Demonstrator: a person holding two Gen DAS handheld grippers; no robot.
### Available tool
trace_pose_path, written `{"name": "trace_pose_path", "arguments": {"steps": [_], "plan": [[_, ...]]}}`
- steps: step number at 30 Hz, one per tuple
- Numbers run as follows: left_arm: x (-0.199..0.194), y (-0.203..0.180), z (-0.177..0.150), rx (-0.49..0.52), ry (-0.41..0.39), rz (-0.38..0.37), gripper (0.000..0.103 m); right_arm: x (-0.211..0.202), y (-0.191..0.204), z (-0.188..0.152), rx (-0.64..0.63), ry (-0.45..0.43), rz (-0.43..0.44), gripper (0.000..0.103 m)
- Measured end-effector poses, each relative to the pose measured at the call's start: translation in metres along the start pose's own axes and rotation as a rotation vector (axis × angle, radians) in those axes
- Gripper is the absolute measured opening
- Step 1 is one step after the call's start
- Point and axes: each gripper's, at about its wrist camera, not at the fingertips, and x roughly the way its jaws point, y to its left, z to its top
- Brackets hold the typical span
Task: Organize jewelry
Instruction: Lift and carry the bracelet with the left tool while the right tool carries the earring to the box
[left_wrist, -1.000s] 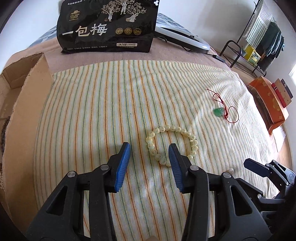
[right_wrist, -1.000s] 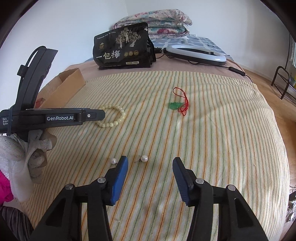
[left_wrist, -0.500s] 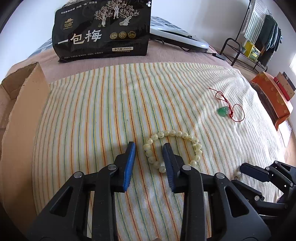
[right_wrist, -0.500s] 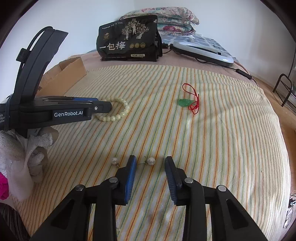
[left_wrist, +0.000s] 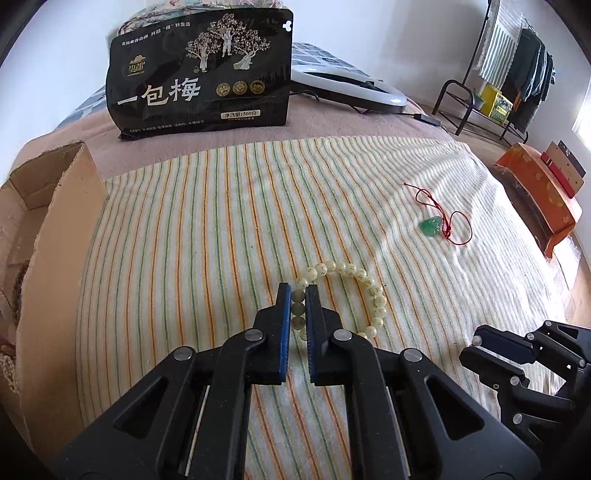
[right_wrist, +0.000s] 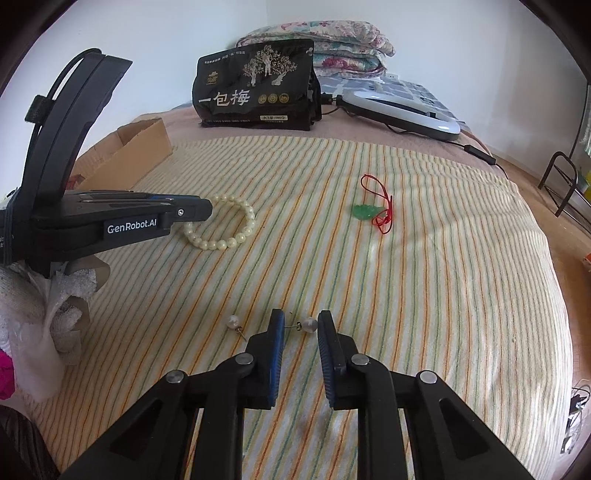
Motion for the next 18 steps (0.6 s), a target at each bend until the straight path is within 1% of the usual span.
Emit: {"name": "trace_pose_path", "arguments": {"steps": [6,12,18], "plan": [[-0.029,-0.004,0.001,0.03,-0.041,-0.01,0.005,-0.018,-0.001,0.002,0.013,-0.027,-0.001,0.017],[-0.061,-0.002,0.002,0.024,-0.08,-0.027,0.005,-0.042,-0.002,0.007,0.028,-0.062,-0.003,0.017],[-0.099,0.005,0.003,0.021,-0.134,-0.03,0.005,-0.07,0.005,0.017,0.027,-0.103,-0.006,0.017]]}}
